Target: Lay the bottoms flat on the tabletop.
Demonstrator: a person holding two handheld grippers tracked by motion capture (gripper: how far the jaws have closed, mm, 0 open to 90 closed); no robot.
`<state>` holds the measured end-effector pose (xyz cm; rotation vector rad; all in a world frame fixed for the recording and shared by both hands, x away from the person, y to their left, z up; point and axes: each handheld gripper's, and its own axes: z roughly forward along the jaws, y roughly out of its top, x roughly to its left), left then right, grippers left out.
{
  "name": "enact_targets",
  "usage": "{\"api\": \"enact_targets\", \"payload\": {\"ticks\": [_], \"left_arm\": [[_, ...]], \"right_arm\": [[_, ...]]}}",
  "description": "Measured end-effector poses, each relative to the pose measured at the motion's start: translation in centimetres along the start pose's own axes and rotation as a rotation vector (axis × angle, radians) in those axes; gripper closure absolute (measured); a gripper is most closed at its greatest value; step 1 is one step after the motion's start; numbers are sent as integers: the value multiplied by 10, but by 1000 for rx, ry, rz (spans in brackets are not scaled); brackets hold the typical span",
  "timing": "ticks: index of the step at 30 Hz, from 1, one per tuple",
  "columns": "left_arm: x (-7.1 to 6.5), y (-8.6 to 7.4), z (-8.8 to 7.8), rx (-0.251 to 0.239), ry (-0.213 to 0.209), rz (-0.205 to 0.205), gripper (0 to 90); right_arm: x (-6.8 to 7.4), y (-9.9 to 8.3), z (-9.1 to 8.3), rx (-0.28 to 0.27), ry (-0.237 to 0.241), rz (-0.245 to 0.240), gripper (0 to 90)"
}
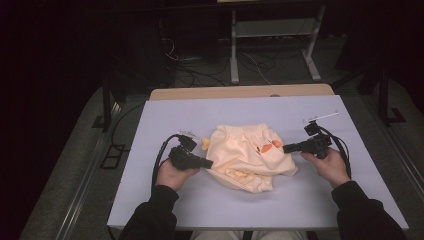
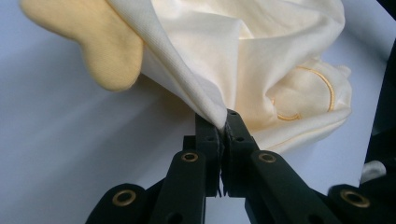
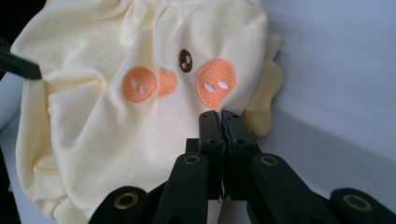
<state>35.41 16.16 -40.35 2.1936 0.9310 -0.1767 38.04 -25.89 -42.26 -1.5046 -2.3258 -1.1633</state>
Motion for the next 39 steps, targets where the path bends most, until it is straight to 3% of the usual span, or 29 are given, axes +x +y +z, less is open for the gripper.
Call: {"api": "enact_targets", "payload": {"ticks": [3,6,9,14,17,22,24,27,29,39], "left_arm": [[8,5,-8,19,10,-2,859],[16,13,-13,58,2,32,859],[22,23,-14,88,16,65,859],[35,36,-16,106,16,69,859],[43,30,-15,110,7,51,858],[53,6,-5,93,-7,16,853],[54,0,-1,82,-2,20,852],[52,-6,0,26,16,51,851],[52,-11,1,-4,21,57,851],[53,-11,2,-15,22,41,840]], "right_arm": [[4,-2,0,9,15,0,864],[9,-3,-2,5,20,-2,864],[15,-3,-3,-2,-45,-25,864],[20,-2,-4,-20,-77,-39,865],[18,-2,-7,-31,-78,-25,864],[14,-2,-3,-24,-101,-16,864],[12,-2,0,-11,-113,-20,861],[11,-2,2,-10,-122,-34,860],[9,-2,1,-23,-103,-17,859],[2,-3,2,-31,-85,1,858]]}}
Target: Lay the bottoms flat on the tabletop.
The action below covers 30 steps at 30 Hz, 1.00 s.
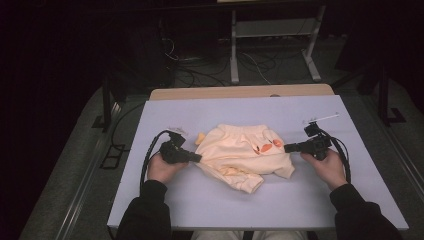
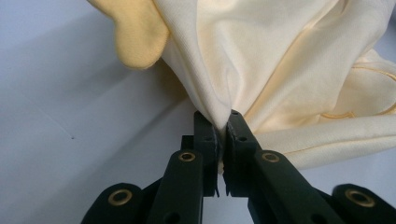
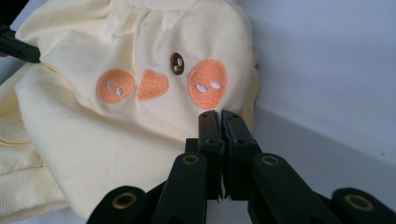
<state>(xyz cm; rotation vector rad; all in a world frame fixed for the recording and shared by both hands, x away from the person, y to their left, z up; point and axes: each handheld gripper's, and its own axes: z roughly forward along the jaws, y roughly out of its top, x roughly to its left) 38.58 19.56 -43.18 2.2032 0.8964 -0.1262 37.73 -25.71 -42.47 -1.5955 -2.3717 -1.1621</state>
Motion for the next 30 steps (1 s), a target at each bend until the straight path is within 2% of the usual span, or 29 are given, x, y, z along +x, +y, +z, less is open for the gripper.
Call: {"api": "enact_targets", "payload": {"ticks": [2,4,7,10,12,14,16,21,23,24,26,27,28,29,30], "left_arm": [[1,0,-1,-4,11,-8,814],[1,0,-3,-13,30,-7,722],[0,2,-10,-54,57,-9,596],[1,7,-18,-118,95,-27,502],[5,13,-20,-176,87,-54,500],[10,22,-18,-203,82,-72,487],[15,33,-13,-202,81,-83,485],[25,50,4,-188,62,-124,490],[30,55,12,-176,33,-149,516],[31,56,15,-173,30,-153,535],[36,58,22,-153,-2,-186,575],[38,59,25,-147,-25,-203,629],[39,59,26,-146,-43,-212,672],[42,59,29,-136,-82,-237,678],[43,60,31,-121,-93,-251,702]], "right_arm": [[-1,0,-1,1,6,1,856],[-2,0,-1,1,15,5,844],[-4,2,-2,-1,38,20,747],[-4,5,-6,-34,47,8,630],[-2,10,-9,-57,37,-8,584],[1,15,-9,-80,27,-37,526],[3,20,-5,-86,24,-51,476],[1,31,15,-59,38,-50,389],[-1,35,22,-53,48,-35,376],[-3,38,27,-34,40,-24,376],[-7,42,37,-7,44,-6,395],[-8,43,41,-2,62,3,463],[-10,43,44,-11,81,12,571],[-10,43,45,-16,91,21,632],[-12,43,47,-20,114,42,726]]}}
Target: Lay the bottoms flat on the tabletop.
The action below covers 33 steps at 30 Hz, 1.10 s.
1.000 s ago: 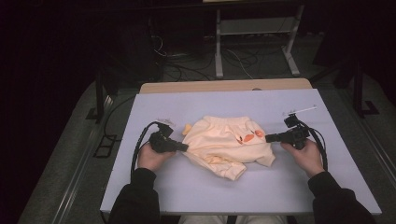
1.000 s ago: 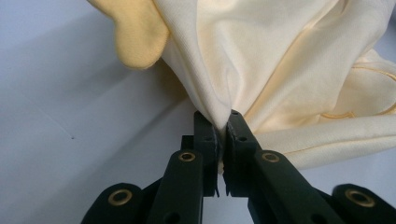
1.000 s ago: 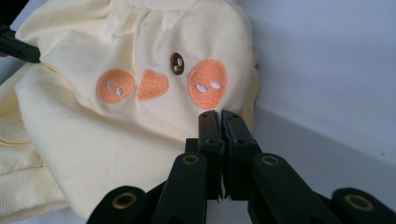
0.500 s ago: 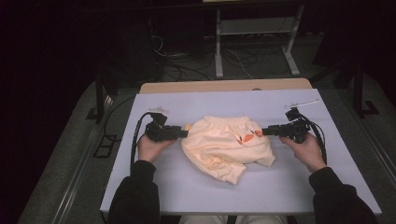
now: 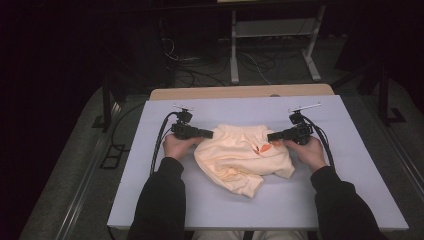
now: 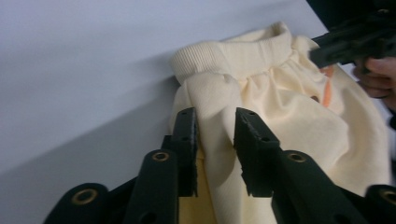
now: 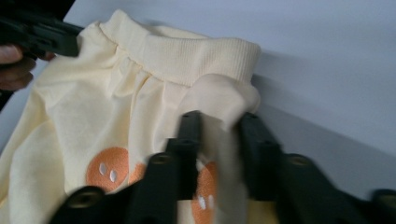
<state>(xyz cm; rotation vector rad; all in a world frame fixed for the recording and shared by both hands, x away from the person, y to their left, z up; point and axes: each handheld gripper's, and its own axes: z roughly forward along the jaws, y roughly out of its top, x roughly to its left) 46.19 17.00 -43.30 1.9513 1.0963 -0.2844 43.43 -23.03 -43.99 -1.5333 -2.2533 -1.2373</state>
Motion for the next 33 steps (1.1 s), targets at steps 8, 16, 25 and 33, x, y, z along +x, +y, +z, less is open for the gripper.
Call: {"api": "enact_targets", "payload": {"ticks": [8,16,25,33], "left_arm": [[10,1,4,6,-45,-68,861],[11,12,-7,-34,12,-49,869],[7,31,-10,-58,62,4,871],[-2,54,-13,-96,64,43,872]], "right_arm": [[-8,5,-5,-28,11,64,846],[1,31,-12,-39,-11,19,849],[3,53,-17,-54,-33,2,849],[0,69,-20,-89,-36,15,849]]}}
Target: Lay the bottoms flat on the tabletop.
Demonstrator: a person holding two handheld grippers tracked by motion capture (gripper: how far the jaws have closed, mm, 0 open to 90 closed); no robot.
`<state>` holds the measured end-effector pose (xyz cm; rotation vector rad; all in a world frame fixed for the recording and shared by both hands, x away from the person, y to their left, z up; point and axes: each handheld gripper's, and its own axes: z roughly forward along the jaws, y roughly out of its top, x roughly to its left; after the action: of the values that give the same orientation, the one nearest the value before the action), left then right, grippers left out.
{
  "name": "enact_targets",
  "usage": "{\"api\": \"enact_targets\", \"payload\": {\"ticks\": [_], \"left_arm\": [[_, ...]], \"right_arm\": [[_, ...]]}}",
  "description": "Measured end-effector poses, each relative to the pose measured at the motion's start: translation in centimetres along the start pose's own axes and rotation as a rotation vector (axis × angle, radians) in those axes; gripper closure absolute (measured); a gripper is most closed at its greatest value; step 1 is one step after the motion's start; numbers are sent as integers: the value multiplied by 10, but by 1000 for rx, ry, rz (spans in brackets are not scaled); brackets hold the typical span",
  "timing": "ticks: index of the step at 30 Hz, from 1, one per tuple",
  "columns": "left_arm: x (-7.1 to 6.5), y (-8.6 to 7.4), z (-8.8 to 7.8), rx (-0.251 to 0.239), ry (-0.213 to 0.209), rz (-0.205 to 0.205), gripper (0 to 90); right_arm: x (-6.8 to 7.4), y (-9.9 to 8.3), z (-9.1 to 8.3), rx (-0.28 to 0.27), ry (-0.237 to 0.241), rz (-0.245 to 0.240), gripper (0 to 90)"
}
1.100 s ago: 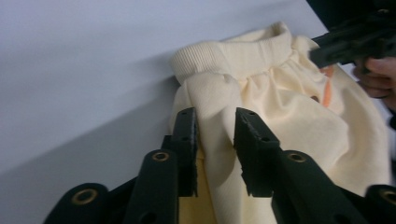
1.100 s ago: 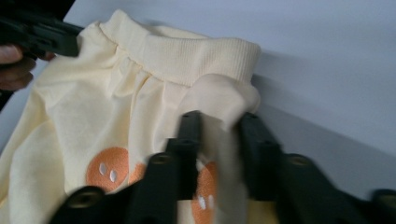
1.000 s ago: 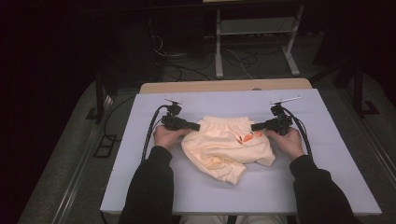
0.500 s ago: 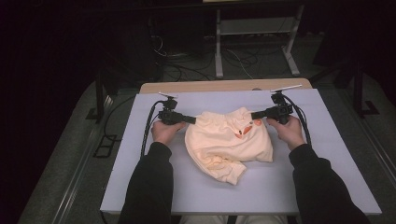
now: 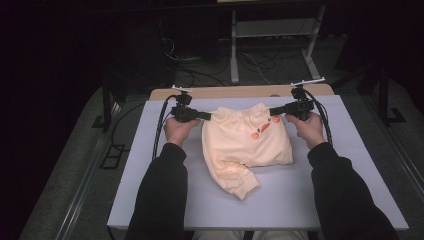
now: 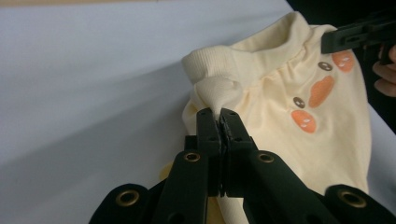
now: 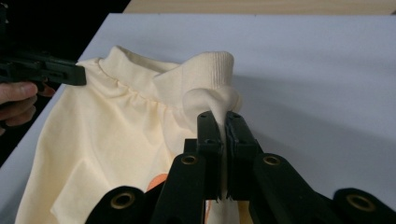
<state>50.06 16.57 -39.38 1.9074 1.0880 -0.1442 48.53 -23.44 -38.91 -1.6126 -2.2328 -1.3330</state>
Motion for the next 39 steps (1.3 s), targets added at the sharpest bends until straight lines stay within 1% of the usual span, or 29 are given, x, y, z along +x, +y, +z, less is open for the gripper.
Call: {"api": "enact_targets", "payload": {"ticks": [2,6,11,13,15,17,21,24,28,30,31,32,33,34,35,36,37,38,39], "left_arm": [[1,3,2,-6,0,-5,872],[3,7,3,-34,0,-19,872],[6,12,-1,-43,7,-21,872],[7,14,-4,-64,-1,-23,872],[8,14,-5,-88,-8,-31,873],[8,17,-6,-92,-6,-30,872],[8,23,-6,-89,5,-15,872],[8,33,-8,-90,18,-9,872],[6,45,-9,-107,40,3,872],[5,46,-8,-116,51,5,871],[5,45,-5,-117,53,6,869],[5,42,-1,-111,64,2,864],[5,40,3,-109,75,1,840],[5,36,7,-108,81,-2,803],[5,34,8,-114,78,-3,779],[5,28,10,-129,66,-9,766],[5,24,11,-133,69,-14,718],[4,21,11,-138,74,-16,649],[4,17,11,-143,77,-14,599]], "right_arm": [[-2,5,2,-15,9,6,849],[-6,10,6,-41,13,23,849],[-11,16,8,-43,-1,31,849],[-12,19,7,-51,1,37,849],[-12,20,6,-70,7,35,849],[-12,22,5,-82,9,30,849],[-12,26,6,-81,-6,29,849],[-10,32,4,-86,-16,24,849],[-5,43,-1,-115,-30,12,847],[-4,46,-2,-131,-40,8,845],[-3,46,-1,-137,-51,10,841],[-4,46,1,-135,-70,14,834],[-6,44,6,-118,-101,23,802],[-8,42,9,-107,-112,29,768],[-11,39,14,-91,-128,42,691],[-12,38,15,-87,-129,42,666],[-13,34,18,-80,-128,34,639],[-14,30,19,-81,-146,22,586],[-14,27,20,-79,-168,13,551]]}}
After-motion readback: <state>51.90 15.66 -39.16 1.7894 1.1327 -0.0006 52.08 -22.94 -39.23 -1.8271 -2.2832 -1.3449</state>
